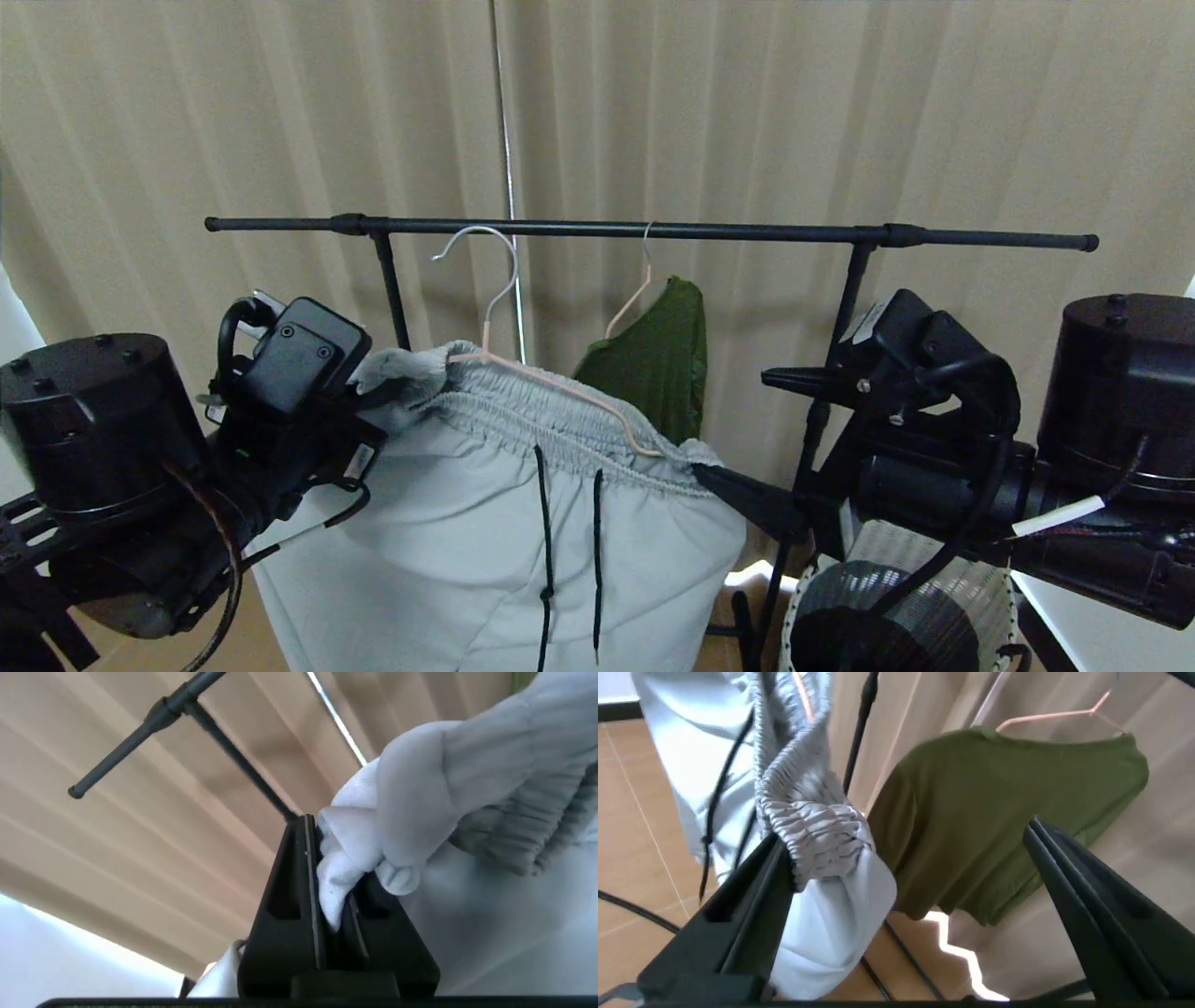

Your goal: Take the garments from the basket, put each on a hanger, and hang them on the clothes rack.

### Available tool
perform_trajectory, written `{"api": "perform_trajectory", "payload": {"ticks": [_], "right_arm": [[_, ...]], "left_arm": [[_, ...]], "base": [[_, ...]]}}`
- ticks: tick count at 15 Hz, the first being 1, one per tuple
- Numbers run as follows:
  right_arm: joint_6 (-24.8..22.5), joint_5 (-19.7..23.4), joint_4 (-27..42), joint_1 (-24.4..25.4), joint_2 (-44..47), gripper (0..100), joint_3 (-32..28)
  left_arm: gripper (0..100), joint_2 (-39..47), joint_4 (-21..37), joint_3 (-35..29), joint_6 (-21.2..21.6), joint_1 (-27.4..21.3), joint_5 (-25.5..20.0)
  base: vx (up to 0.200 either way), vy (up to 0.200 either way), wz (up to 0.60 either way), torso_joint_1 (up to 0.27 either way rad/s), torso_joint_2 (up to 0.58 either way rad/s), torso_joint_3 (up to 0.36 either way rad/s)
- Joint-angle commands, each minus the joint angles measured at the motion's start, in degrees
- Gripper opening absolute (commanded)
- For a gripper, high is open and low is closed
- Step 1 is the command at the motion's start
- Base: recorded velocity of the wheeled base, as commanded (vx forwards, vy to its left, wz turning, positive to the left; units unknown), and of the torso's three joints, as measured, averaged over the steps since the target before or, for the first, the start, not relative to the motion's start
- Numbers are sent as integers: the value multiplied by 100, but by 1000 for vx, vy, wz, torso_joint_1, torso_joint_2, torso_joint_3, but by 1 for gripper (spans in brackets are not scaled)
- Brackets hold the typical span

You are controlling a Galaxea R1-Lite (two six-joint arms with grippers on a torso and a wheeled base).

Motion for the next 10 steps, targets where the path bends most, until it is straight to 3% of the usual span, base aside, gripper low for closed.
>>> {"api": "perform_trajectory", "payload": {"ticks": [1, 4, 10], "right_arm": [[-80, 8, 23, 129, 82, 100, -29], [-203, -9, 67, 357, 328, 100, -301], [-414, -194, 137, 331, 812, 100, -890]], "left_arm": [[0, 165, -41, -141, -87, -119, 130], [0, 368, -41, -370, -395, -365, 385], [0, 447, -156, -405, -439, -532, 446]], "base": [[0, 0, 0, 0, 0, 0], [0, 0, 0, 0, 0, 0], [0, 0, 0, 0, 0, 0]]}}
